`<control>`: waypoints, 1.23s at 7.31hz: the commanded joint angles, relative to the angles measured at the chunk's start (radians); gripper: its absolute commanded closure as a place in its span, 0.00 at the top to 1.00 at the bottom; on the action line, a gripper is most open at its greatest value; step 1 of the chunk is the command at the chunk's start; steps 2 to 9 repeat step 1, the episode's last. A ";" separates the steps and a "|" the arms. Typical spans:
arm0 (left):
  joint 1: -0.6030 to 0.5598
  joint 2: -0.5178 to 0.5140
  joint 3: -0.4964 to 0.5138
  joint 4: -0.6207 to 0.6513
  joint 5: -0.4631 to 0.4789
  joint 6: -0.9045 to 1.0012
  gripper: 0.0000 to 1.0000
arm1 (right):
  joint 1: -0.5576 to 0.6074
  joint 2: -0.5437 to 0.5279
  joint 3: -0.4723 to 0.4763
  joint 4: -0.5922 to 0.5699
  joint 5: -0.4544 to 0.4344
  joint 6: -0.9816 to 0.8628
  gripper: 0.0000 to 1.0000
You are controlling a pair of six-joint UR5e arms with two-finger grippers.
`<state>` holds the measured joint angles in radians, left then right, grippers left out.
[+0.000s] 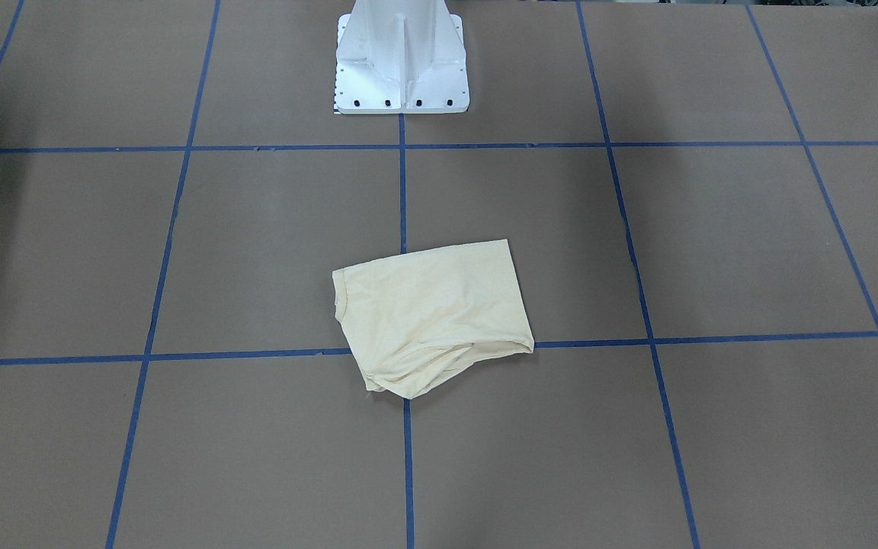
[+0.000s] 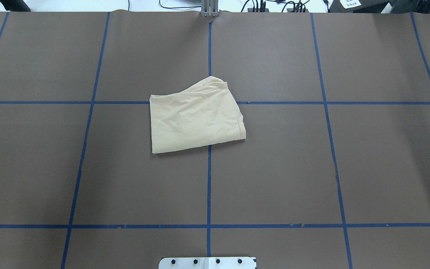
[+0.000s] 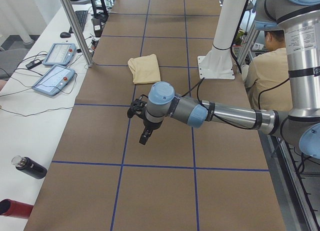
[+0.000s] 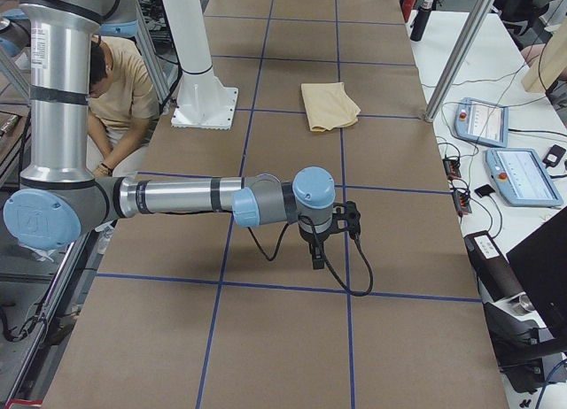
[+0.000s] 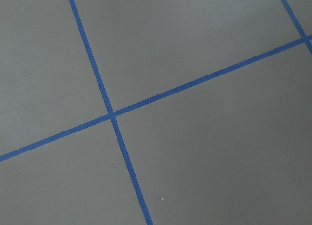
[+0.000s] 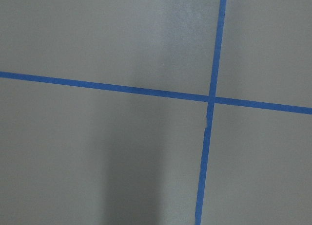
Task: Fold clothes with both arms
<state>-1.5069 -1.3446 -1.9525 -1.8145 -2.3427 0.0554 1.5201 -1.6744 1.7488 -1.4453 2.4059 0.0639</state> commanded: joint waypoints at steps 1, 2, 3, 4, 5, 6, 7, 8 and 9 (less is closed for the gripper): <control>-0.001 0.001 -0.017 0.003 -0.003 0.000 1.00 | 0.000 -0.014 0.000 0.002 0.010 0.001 1.00; -0.001 0.001 -0.017 0.003 -0.003 0.000 1.00 | 0.000 -0.014 0.000 0.002 0.010 0.001 1.00; -0.001 0.001 -0.017 0.003 -0.003 0.000 1.00 | 0.000 -0.014 0.000 0.002 0.010 0.001 1.00; -0.001 0.001 -0.017 0.003 -0.003 0.000 1.00 | 0.000 -0.014 0.000 0.002 0.010 0.001 1.00; -0.001 0.001 -0.017 0.003 -0.003 0.000 1.00 | 0.000 -0.014 0.000 0.002 0.010 0.001 1.00; -0.001 0.001 -0.017 0.003 -0.003 0.000 1.00 | 0.000 -0.014 0.000 0.002 0.010 0.001 1.00; -0.001 0.001 -0.017 0.003 -0.003 0.000 1.00 | 0.000 -0.014 0.000 0.002 0.010 0.001 1.00; -0.001 0.001 -0.017 0.003 -0.003 0.000 1.00 | 0.000 -0.014 0.000 0.002 0.010 0.001 1.00; -0.001 0.001 -0.017 0.003 -0.003 0.000 1.00 | 0.000 -0.014 0.000 0.002 0.010 0.001 1.00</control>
